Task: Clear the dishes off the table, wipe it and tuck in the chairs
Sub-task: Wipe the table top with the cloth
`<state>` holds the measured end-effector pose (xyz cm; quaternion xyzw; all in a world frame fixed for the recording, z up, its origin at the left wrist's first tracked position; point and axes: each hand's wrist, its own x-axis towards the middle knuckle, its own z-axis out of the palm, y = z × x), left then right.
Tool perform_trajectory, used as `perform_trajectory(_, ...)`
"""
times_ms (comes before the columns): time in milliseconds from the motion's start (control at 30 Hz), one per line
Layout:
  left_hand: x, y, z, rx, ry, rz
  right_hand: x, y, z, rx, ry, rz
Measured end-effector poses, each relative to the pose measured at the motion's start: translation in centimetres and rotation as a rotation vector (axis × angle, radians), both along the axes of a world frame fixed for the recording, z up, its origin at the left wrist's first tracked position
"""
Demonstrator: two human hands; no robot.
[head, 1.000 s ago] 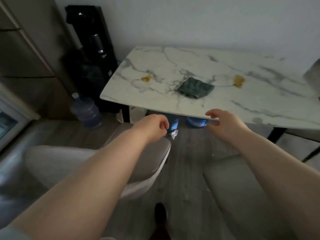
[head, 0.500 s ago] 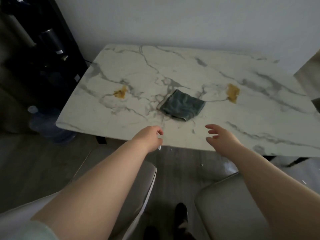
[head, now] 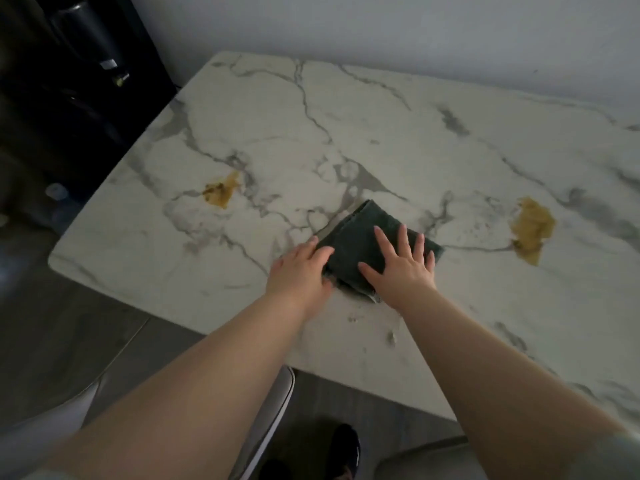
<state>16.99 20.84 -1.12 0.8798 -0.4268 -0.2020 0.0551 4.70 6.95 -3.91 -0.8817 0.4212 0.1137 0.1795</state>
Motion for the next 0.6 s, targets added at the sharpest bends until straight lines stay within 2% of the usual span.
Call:
perform_trajectory(100,0.9,-2.7,-1.5,-0.011,-0.001,-0.024,1.8,-0.7,-1.3,-0.015,0.095,0.000)
perform_trajectory(267,3.2,-3.2,-3.3,0.022,-0.039,-0.058,4.6,0.4,-1.9,-0.041,0.051,0.177)
perform_trajectory(467,5.9,2.6,-3.5,0.045,-0.123,0.019,9.0,3.8,-1.4,-0.023,0.053,0.485)
perform_trajectory(600,7.0,7.5,-3.4,0.050,-0.177,0.082,11.9,7.5,-0.9,-0.047,0.081,0.617)
